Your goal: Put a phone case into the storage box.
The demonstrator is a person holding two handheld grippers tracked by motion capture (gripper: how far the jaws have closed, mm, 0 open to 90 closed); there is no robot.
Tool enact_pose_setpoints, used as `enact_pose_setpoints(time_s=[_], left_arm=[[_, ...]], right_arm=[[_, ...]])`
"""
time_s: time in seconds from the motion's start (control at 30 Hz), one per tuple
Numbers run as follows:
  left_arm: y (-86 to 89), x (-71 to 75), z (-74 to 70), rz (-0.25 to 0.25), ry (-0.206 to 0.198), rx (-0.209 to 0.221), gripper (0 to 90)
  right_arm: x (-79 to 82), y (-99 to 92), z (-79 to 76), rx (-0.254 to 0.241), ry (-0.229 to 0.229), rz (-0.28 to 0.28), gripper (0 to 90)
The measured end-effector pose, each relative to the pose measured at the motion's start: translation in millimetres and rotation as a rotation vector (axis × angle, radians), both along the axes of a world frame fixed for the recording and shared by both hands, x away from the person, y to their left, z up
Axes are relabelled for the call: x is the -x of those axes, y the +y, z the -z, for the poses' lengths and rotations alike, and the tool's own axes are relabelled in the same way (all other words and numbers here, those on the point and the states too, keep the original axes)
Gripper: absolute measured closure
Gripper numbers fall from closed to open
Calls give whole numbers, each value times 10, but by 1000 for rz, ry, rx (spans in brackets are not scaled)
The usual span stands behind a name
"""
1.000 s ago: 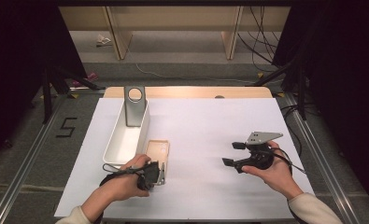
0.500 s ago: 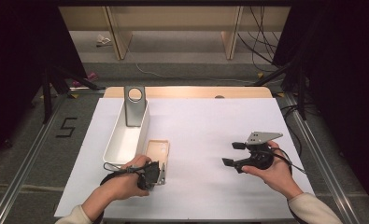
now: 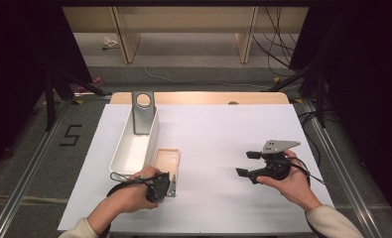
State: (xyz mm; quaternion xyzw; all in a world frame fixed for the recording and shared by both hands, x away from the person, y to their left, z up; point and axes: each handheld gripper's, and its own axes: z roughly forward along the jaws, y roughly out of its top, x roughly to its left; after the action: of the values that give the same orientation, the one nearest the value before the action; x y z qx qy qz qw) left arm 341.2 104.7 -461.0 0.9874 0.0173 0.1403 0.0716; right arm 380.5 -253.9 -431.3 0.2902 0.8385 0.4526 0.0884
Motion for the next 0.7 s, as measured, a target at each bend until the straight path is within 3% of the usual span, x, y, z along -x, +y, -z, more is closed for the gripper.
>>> enact_pose_setpoints(time_s=[0.7], left_arm=[[-7, 2, -1, -5, 61, 0, 780]], right_arm=[[0, 3, 0, 1, 0, -1, 232]])
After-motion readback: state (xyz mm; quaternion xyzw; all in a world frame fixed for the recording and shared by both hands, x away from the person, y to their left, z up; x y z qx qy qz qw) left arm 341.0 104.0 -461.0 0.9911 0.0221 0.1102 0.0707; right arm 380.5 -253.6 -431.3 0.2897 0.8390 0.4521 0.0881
